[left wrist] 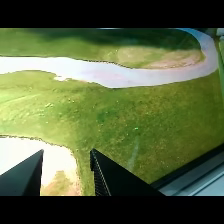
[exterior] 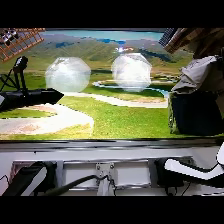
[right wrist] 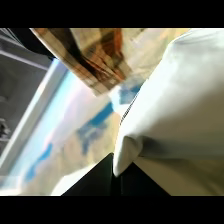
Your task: Fold the clothes and pants, and hang the long-sleeved shirts on hangers.
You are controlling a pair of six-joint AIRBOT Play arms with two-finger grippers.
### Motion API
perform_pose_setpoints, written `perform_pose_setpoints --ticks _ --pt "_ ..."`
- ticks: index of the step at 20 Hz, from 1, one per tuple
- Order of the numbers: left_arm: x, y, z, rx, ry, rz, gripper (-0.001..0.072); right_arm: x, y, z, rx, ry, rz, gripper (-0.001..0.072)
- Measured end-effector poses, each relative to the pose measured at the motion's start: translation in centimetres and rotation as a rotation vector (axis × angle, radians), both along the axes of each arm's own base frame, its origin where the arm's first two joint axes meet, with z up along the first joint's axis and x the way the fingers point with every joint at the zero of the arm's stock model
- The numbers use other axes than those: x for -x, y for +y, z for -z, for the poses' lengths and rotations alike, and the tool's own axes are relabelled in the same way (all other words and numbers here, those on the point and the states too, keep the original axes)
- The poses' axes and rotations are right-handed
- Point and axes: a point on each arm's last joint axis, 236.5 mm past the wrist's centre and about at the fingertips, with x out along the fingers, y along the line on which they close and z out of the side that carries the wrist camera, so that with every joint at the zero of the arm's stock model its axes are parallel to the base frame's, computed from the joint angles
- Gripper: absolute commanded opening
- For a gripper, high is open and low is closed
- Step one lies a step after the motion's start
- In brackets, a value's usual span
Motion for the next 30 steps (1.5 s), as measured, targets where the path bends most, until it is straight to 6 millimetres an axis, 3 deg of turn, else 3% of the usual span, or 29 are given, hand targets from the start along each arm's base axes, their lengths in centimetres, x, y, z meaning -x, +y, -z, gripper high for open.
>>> perform_pose_setpoints --ticks 3,7,13,18,20,23,29,30 --pt "0.0 0.0 0.0 0.000 0.000 0.000 0.0293 1.5 -0.1 1.7 -0.003 0.090 -0.021 0.0038" --pt "0.0 0.0 0.0 0.000 0.000 0.000 0.0293 5.4 0.1 4.8 0.000 0.287 -0.042 0.0037" --pt "0.0 0.0 0.0 0.000 0.000 0.000 0.0293 14.5 -1.5 7.6 0.008 0.506 0.081 0.0038" --pt "0.0 0.0 0.0 0.000 0.000 0.000 0.0293 23.2 -1.7 12.6 -0.044 0.655 0.196 0.0037" --pt "0.0 0.0 0.0 0.000 0.000 0.000 0.0293 25.8 -1.5 14.6 -0.065 0.690 0.231 0.0038" --pt "0.0 0.0 0.0 0.000 0.000 0.000 0.0293 28.6 -1.3 17.1 -0.084 0.752 0.264 0.0040" --pt "0.0 0.0 0.0 0.000 0.000 0.000 0.0292 31.9 -1.5 18.8 -0.058 0.861 0.278 0.0043" --pt "0.0 0.0 0.0 0.000 0.000 0.000 0.0293 32.4 -1.4 18.9 -0.055 0.882 0.273 0.0122"
